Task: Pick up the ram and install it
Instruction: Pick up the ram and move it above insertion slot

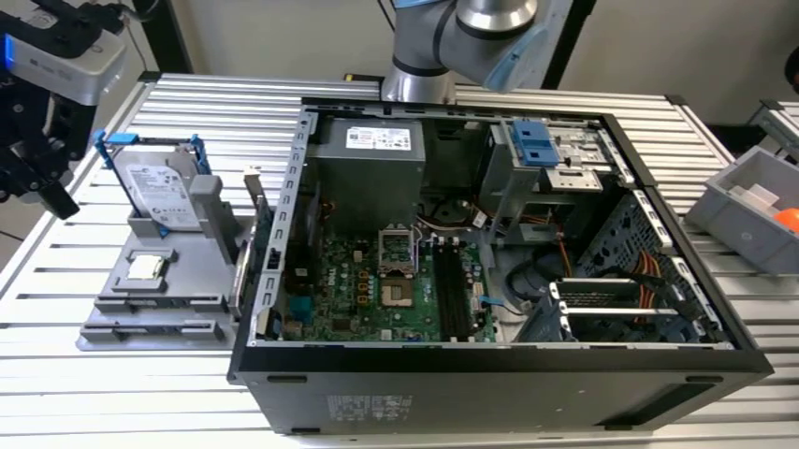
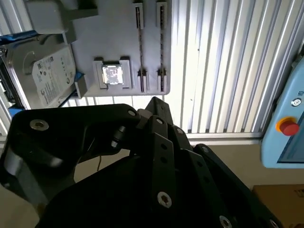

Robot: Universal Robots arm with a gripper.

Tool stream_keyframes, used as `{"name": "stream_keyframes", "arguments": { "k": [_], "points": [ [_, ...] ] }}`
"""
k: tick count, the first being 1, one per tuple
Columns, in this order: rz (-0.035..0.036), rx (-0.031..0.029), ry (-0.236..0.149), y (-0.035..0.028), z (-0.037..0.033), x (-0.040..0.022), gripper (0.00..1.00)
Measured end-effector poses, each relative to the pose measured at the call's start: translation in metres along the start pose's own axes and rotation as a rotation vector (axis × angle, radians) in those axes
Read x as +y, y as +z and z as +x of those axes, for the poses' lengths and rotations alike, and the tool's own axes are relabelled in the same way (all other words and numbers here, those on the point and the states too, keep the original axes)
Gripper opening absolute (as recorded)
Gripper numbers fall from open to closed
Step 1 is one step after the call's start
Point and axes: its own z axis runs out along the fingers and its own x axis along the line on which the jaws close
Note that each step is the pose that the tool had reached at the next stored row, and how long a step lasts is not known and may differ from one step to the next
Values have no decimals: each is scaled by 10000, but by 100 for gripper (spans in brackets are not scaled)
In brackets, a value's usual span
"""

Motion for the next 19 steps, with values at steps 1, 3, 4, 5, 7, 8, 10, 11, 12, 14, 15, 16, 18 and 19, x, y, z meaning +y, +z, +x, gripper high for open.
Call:
{"name": "stream_keyframes", "arguments": {
  "k": [1,3,4,5,7,8,10,11,12,14,15,16,18,19],
  "points": [
    [-1,5,-92,0,0,0,0],
    [-3,16,-324,0,0,0,0],
    [-4,22,-449,0,0,0,0],
    [-6,29,-575,0,0,0,0],
    [-8,43,-850,0,0,-1,0],
    [-9,50,-983,0,0,-1,0],
    [-12,65,-1282,0,0,-1,0],
    [-14,73,-1443,0,0,-1,0],
    [-16,80,-1603,0,-1,0,0],
    [-18,98,-1898,-1,-5,3,0],
    [-19,104,-2028,0,-8,5,0],
    [-21,110,-2159,0,-12,8,0],
    [-23,122,-2404,1,-17,10,0],
    [-24,127,-2542,1,-17,10,0]
  ]
}}
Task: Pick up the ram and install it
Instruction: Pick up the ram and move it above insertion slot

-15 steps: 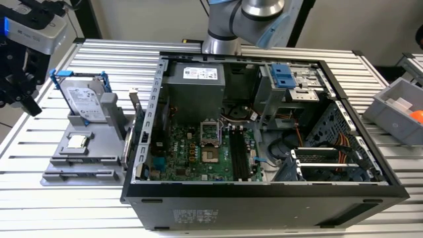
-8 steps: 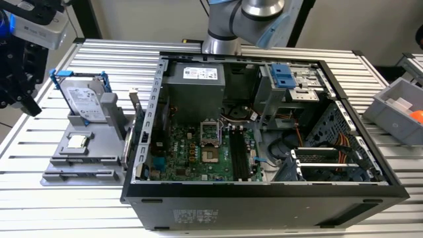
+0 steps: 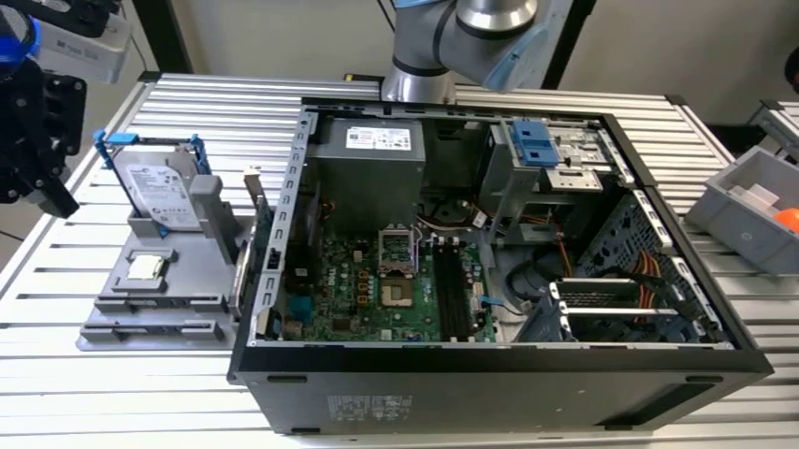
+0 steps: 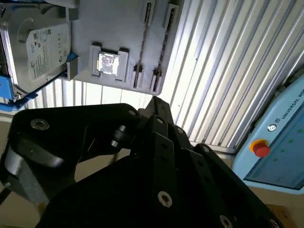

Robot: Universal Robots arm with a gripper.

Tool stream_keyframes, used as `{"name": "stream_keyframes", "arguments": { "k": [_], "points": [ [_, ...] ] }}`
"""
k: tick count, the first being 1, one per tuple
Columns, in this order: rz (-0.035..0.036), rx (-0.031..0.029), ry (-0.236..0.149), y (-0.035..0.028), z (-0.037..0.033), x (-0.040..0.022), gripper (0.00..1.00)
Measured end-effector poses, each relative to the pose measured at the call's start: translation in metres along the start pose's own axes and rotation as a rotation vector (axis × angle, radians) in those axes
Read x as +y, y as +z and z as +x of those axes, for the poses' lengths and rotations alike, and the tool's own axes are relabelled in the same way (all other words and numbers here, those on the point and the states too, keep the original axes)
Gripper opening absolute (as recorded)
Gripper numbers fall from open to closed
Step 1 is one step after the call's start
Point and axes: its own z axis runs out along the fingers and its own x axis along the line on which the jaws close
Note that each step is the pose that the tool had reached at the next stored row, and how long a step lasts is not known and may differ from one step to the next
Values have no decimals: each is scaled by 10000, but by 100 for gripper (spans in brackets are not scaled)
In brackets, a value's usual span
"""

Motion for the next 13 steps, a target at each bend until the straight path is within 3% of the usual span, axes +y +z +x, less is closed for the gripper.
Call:
{"name": "stream_keyframes", "arguments": {
  "k": [13],
  "points": [
    [-17,108,-2297,0,-1,0,0]
  ]
}}
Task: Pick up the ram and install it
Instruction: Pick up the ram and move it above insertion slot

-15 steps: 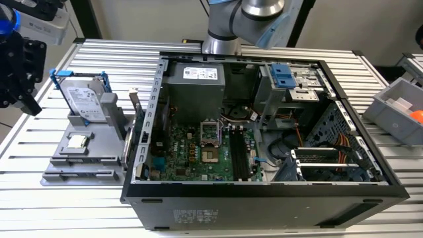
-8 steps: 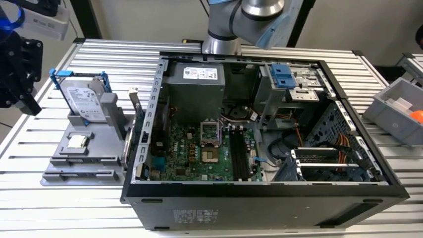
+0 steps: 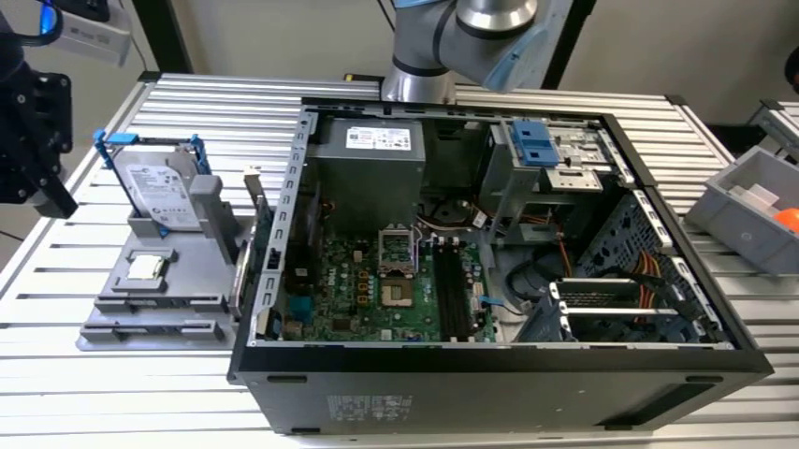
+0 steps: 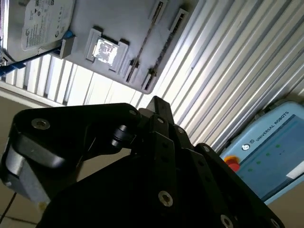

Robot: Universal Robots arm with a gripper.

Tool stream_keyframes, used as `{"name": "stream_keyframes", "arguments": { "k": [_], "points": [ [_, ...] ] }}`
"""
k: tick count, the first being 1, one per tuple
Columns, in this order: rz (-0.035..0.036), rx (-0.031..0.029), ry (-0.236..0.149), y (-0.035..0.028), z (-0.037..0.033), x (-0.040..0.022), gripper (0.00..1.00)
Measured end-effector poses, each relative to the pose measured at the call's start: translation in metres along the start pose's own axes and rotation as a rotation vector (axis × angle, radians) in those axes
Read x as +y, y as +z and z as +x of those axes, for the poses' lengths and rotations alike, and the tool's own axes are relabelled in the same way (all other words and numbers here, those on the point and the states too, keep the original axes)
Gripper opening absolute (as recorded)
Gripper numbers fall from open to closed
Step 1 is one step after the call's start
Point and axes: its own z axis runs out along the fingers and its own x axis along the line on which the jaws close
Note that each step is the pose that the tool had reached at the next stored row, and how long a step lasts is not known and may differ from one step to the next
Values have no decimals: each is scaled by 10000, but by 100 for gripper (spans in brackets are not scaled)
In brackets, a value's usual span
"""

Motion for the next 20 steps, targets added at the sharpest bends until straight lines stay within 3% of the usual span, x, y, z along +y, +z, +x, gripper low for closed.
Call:
{"name": "stream_keyframes", "arguments": {
  "k": [10,14,15,16,19,20],
  "points": [
    [62,74,-1745,3,0,0,0],
    [61,80,-1850,3,0,0,0],
    [66,47,-1852,3,-1,0,0],
    [71,-104,-1858,2,-1,0,0],
    [93,-639,-1881,3,3,-2,0],
    [96,-785,-1880,5,4,-2,0]
  ]
}}
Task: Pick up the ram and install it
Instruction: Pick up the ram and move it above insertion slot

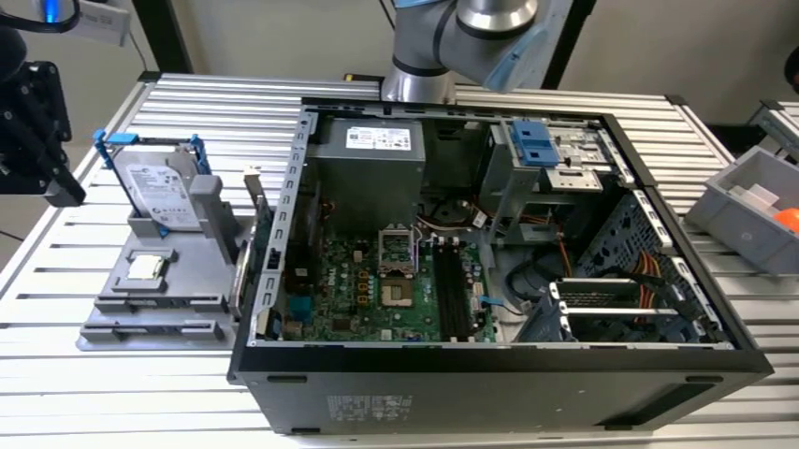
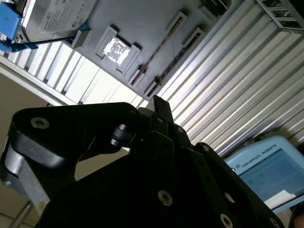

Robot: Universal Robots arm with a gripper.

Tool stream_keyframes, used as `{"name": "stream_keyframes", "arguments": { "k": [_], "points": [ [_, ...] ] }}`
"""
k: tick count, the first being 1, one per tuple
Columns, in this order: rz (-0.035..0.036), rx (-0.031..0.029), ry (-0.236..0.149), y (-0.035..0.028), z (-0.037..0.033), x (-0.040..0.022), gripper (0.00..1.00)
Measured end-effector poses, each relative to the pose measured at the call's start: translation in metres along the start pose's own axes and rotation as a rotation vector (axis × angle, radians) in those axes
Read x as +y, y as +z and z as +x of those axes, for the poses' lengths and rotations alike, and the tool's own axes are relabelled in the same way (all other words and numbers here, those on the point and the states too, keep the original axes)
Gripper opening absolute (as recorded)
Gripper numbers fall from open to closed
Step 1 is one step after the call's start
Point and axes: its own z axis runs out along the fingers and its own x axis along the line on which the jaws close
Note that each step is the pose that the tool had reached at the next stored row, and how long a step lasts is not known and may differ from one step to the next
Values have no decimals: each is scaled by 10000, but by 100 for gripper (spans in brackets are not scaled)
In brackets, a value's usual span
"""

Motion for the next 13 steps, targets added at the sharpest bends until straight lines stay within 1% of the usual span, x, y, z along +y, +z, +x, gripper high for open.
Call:
{"name": "stream_keyframes", "arguments": {
  "k": [1,5,7,13],
  "points": [
    [23,-19,238,5,0,0,0],
    [87,-37,885,14,2,-1,0],
    [93,-36,947,20,2,-1,0],
    [93,-23,948,22,2,0,0]
  ]
}}
